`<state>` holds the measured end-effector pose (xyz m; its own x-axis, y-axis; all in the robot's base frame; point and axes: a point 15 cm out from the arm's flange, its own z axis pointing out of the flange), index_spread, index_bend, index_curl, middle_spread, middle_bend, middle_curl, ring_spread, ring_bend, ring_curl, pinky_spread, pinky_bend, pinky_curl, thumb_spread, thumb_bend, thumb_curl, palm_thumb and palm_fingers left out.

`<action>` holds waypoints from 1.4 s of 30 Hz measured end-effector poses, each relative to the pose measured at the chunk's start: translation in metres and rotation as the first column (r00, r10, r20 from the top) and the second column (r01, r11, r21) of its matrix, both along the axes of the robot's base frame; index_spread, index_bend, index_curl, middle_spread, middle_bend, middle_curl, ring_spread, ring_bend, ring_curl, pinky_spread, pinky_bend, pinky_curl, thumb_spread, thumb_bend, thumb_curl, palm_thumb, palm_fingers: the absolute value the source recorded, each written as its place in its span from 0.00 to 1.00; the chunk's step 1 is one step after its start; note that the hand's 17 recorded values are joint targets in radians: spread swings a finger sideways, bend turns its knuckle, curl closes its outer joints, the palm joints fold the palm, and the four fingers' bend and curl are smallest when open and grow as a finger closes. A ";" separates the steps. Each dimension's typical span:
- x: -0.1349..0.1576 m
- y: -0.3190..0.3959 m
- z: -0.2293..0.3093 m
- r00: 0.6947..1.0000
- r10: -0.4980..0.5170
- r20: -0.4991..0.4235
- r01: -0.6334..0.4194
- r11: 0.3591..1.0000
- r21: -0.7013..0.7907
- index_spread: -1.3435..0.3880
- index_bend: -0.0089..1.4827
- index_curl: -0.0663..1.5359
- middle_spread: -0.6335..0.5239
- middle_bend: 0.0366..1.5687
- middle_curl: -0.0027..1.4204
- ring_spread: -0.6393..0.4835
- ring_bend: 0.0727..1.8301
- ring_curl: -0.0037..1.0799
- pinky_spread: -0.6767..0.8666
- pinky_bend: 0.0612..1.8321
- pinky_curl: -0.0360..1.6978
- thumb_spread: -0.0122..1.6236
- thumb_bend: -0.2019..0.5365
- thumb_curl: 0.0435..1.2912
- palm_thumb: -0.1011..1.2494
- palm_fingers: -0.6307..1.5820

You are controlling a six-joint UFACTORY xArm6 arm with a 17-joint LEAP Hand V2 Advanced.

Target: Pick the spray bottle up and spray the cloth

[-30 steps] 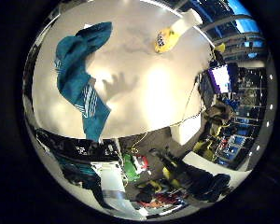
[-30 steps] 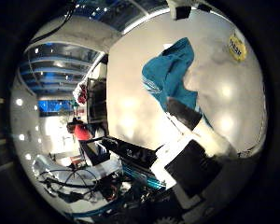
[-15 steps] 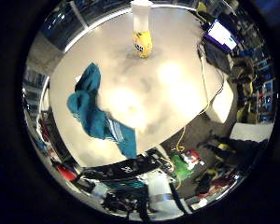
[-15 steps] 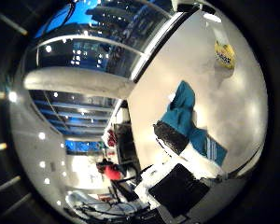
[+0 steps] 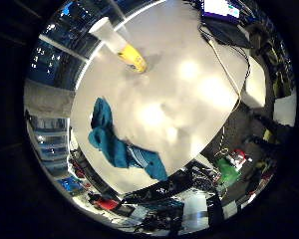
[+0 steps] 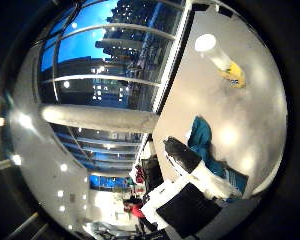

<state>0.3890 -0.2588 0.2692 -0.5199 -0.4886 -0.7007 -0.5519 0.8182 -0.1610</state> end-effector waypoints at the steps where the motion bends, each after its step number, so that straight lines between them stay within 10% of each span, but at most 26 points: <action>1: -0.002 -0.004 -0.006 1.000 -0.002 -0.006 0.002 1.000 0.005 0.71 0.10 0.20 0.72 0.11 0.25 0.75 0.15 0.25 0.72 0.22 0.21 0.65 0.24 0.22 0.56 0.31; 42: 0.081 -0.088 -0.133 0.983 -0.135 0.128 0.102 0.967 0.232 0.70 0.10 0.19 0.73 0.10 0.23 0.76 0.16 0.25 0.72 0.26 0.20 0.61 0.23 0.19 0.40 0.28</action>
<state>0.4701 -0.3465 0.1367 -0.4525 -0.2517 -0.8555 -0.4337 0.9003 -0.0354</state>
